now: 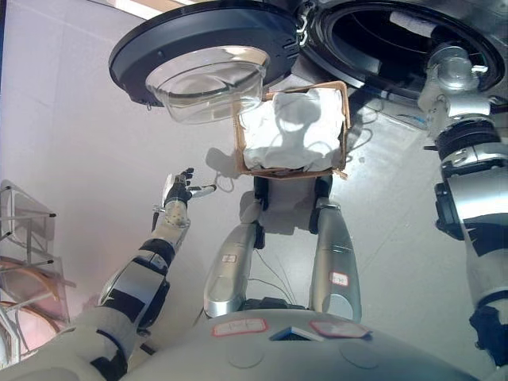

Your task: Put the clothes in the basket into the washing machine.

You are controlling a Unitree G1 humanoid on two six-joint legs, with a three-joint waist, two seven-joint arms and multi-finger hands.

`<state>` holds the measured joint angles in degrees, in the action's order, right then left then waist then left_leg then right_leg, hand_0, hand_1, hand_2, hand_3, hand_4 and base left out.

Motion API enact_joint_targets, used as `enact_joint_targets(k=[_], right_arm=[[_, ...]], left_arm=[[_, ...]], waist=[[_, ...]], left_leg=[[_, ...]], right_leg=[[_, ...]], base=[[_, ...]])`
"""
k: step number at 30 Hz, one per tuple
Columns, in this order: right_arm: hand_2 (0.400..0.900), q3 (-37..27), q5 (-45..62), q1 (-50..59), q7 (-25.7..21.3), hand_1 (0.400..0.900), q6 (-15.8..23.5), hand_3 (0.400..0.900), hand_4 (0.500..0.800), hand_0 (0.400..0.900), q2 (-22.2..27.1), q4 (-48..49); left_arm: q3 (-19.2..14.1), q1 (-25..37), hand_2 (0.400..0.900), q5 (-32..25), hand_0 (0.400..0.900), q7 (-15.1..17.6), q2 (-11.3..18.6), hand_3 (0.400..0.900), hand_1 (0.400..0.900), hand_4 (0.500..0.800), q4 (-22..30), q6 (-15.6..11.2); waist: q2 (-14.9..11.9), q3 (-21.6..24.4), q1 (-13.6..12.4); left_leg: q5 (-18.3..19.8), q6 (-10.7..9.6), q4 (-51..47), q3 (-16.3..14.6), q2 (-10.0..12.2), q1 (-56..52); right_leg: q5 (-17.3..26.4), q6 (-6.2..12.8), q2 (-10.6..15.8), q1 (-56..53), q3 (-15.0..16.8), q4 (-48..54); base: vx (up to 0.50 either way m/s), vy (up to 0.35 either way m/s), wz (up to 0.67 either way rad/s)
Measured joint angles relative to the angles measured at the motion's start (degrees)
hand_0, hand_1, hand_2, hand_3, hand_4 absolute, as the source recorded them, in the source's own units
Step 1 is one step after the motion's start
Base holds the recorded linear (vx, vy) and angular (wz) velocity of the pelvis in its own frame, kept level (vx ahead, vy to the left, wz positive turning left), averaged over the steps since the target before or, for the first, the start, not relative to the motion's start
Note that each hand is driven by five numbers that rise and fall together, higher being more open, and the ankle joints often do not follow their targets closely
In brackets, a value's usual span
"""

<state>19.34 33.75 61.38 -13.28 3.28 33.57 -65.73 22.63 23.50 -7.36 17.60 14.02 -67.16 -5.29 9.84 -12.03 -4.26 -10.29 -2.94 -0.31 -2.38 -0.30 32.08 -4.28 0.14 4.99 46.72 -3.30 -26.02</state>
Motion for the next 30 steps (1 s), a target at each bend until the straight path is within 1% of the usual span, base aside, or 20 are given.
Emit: enact_joint_targets(k=[2, 5, 9, 12, 16, 18, 19, 20, 21, 22, 23, 24, 25, 26, 27, 28, 29, 30], right_arm=[[0.900, -1.1, 1.5, -0.5, -0.3, 0.900, 0.7, 0.900, 0.800, 0.900, -2.0, 0.0], [0.900, -1.0, 2.2, -0.6, -0.3, 0.900, 0.8, 0.900, 0.800, 0.900, -3.7, 0.3], [0.900, -1.0, 2.3, -1.3, -1.2, 0.900, 0.8, 0.900, 0.800, 0.900, -3.7, 0.5], [0.900, -1.1, 2.3, -2.0, -1.7, 0.900, 0.9, 0.900, 0.800, 0.900, -3.7, 0.6], [0.900, -1.1, 2.3, -3.4, -2.2, 0.900, 0.9, 0.900, 0.800, 0.900, -3.8, 1.3], [0.900, -2.4, 2.3, -5.3, -2.7, 0.900, 1.3, 0.900, 0.800, 0.900, -3.9, 4.0], [0.900, -3.0, 2.4, -7.1, -2.8, 0.900, 1.6, 0.900, 0.800, 0.900, -4.1, 6.1], [0.900, -3.9, 2.4, -9.9, -2.7, 0.900, 2.5, 0.900, 0.800, 0.900, -4.5, 8.4], [0.900, -3.9, 2.7, -11.4, -2.8, 0.900, 2.7, 0.900, 0.800, 0.900, -5.2, 8.8], [0.900, -4.4, 3.1, -12.8, -2.7, 0.900, 2.7, 0.900, 0.800, 0.900, -5.8, 9.3], [0.900, -6.0, 3.3, -15.9, -2.7, 0.900, 3.1, 0.900, 0.800, 0.900, -6.7, 11.4], [0.900, -6.9, 3.3, -19.4, -2.6, 0.900, 3.2, 0.900, 0.800, 0.900, -7.4, 12.9], [0.900, -8.6, 3.4, -23.2, -2.5, 0.900, 3.2, 0.900, 0.800, 0.900, -8.0, 15.6], [0.900, -9.1, 3.4, -26.7, -2.5, 0.900, 3.3, 0.900, 0.800, 0.900, -8.3, 16.2], [0.900, -11.5, 3.5, -29.6, -2.4, 0.900, 4.0, 0.900, 0.800, 0.900, -9.0, 17.5], [0.900, -13.2, 4.1, -32.7, -2.3, 0.900, 4.7, 0.900, 0.800, 0.900, -9.4, 17.8], [0.900, -15.1, 4.5, -35.2, -2.1, 0.900, 5.2, 0.900, 0.800, 0.900, -10.1, 17.7], [0.900, -15.7, 4.6, -37.8, -2.1, 0.900, 5.1, 0.900, 0.800, 0.900, -10.7, 17.6]], left_arm=[[0.1, -0.2, 0.900, -0.3, 0.900, -0.3, 0.0, 0.900, 0.900, 0.800, 0.2, 0.0], [0.1, -0.1, 0.900, -1.2, 0.900, -0.5, -0.1, 0.900, 0.900, 0.800, 0.7, 0.0], [0.1, 1.1, 0.900, -1.7, 0.900, -0.5, 0.0, 0.900, 0.900, 0.800, 0.7, 0.0], [0.1, 1.6, 0.900, -1.8, 0.900, -0.5, 0.0, 0.900, 0.900, 0.800, 0.7, 0.0], [0.1, 1.2, 0.900, -2.1, 0.900, -0.7, 0.1, 0.900, 0.900, 0.800, 0.6, 0.0], [0.0, 1.4, 0.900, -2.3, 0.900, -1.0, 0.0, 0.900, 0.900, 0.800, 0.7, 0.1], [0.0, 1.5, 0.900, -2.3, 0.900, -1.1, 0.0, 0.900, 0.900, 0.800, 0.6, 0.1], [-0.3, 1.6, 0.900, -2.3, 0.900, -1.2, -0.1, 0.900, 0.900, 0.800, 0.7, 0.2], [-0.3, 1.6, 0.900, -2.3, 0.900, -1.2, -0.1, 0.900, 0.900, 0.800, 0.7, 0.1], [-0.3, 1.7, 0.900, -2.3, 0.900, -1.3, -0.1, 0.900, 0.900, 0.800, 0.8, 0.2], [-0.5, 1.7, 0.900, -2.3, 0.900, -1.5, -0.1, 0.900, 0.900, 0.800, 0.8, 0.2], [-0.8, 1.1, 0.900, -2.2, 0.900, -1.8, -0.3, 0.900, 0.900, 0.800, 0.7, 0.4], [-5.3, -2.0, 0.900, -2.0, 0.900, -1.9, -1.3, 0.900, 0.900, 0.800, 2.8, -1.3], [-5.8, -5.0, 0.900, -1.8, 0.900, -1.5, -1.7, 0.900, 0.900, 0.800, 5.0, -1.6], [-6.0, -9.4, 0.900, -0.9, 0.900, -2.0, -1.3, 0.900, 0.900, 0.800, 9.3, -1.6], [-6.0, -11.8, 0.900, 0.0, 0.900, -2.8, -1.6, 0.900, 0.900, 0.800, 8.4, -2.3], [-5.9, -12.5, 0.900, 0.6, 0.900, -3.5, -1.9, 0.900, 0.900, 0.800, 6.0, -1.9], [-5.9, -13.0, 0.900, 0.8, 0.900, -4.2, -2.2, 0.900, 0.900, 0.800, 3.1, -0.4]], waist=[[-0.8, 0.0, -0.1], [-1.4, 0.0, -0.2], [-1.6, -0.2, -0.7], [-2.3, -1.9, -0.7], [-2.2, -2.6, -0.6], [-2.2, -2.9, -0.5], [-2.3, -2.9, -0.5], [-2.4, -3.2, -0.8], [-2.6, -3.6, -0.3], [-2.7, -3.7, -0.4], [-2.8, -3.9, -0.2], [-3.1, -4.1, -0.2], [-3.2, -4.2, 0.1], [-3.1, -4.2, 0.5], [-3.3, -4.2, 0.8], [-3.5, -4.3, 1.1], [-3.7, -4.3, 0.9], [-4.2, -4.1, 1.1]], left_leg=[[0.0, 0.0, 0.2, -0.4, 0.0, 0.1], [0.5, 0.1, 1.7, -1.1, -0.5, 1.9], [1.9, 0.1, 5.7, -1.1, -1.0, 5.7], [3.3, -0.1, 9.3, -1.3, -1.6, 6.7], [4.1, -0.1, 11.3, -1.3, -1.6, 7.2], [4.2, -0.1, 11.8, -1.3, -1.6, 7.1], [4.4, -0.3, 12.4, -1.3, -1.5, 7.1], [4.8, -0.2, 12.7, -1.3, -1.3, 6.1], [5.3, -0.2, 13.0, -1.3, -1.0, 4.9], [5.4, -0.2, 12.9, -1.3, -0.9, 3.8], [5.6, -0.3, 12.6, -1.3, -0.7, 2.1], [5.7, -0.2, 11.9, -1.0, -0.5, 0.1], [5.9, -0.3, 11.3, -0.8, -0.3, -2.0], [6.0, -0.3, 10.8, -0.4, -0.1, -3.8], [6.4, -0.2, 10.7, 0.1, 0.0, -5.1], [6.6, 0.0, 10.3, 0.4, 0.1, -6.2], [6.6, 0.0, 9.8, 0.5, 0.2, -7.6], [6.9, -0.1, 9.8, 0.6, 0.3, -8.5]], right_leg=[[-0.1, 0.13, -0.1, 0.3, 0.5, -0.1], [-0.1, 0.10, 0.2, 2.2, 1.2, -1.2], [-0.3, -0.19, 0.9, 5.2, 1.6, -3.7], [-1.5, -0.54, 1.6, 6.2, 2.4, -7.1], [-1.8, -0.60, 1.8, 6.3, 2.5, -7.7], [-1.8, -0.65, 1.6, 6.0, 2.6, -7.8], [-1.3, -1.03, 1.4, 5.6, 2.5, -7.9], [-1.3, -0.98, 1.2, 4.2, 2.5, -7.3], [-1.3, -0.99, 0.9, 2.7, 2.5, -6.8], [-1.3, -0.94, 0.8, 1.4, 2.3, -6.3], [-1.3, -0.90, 0.5, -0.5, 2.3, -5.5], [-1.3, -0.83, 0.3, -3.0, 2.0, -4.7], [-1.4, -0.57, 0.4, -5.3, 1.4, -3.6], [-1.5, -0.53, 0.2, -7.5, 0.9, -2.9], [-1.6, -0.31, 0.2, -9.3, 0.4, -1.7], [-1.6, -0.25, 0.0, -10.8, 0.1, -0.7], [-1.6, -0.24, 0.0, -12.3, -0.3, 0.0], [-1.6, -0.22, -0.3, -13.6, -0.2, 0.7]], base=[[-0.12, -0.002, -0.05], [-0.12, -0.009, 0.04], [-0.04, -0.016, 0.13], [-0.05, 0.010, 0.01], [-0.02, 0.027, -0.11], [-0.07, 0.029, -0.12], [-0.06, 0.032, -0.12], [0.04, 0.014, -0.08], [0.05, 0.013, -0.11], [0.04, 0.004, -0.10], [0.03, -0.029, 0.06], [0.02, -0.067, 0.22], [0.00, -0.073, 0.24], [0.01, -0.041, 0.04], [0.01, 0.008, -0.14], [0.03, 0.017, -0.20], [0.03, 0.028, -0.19], [0.06, 0.014, -0.15]])
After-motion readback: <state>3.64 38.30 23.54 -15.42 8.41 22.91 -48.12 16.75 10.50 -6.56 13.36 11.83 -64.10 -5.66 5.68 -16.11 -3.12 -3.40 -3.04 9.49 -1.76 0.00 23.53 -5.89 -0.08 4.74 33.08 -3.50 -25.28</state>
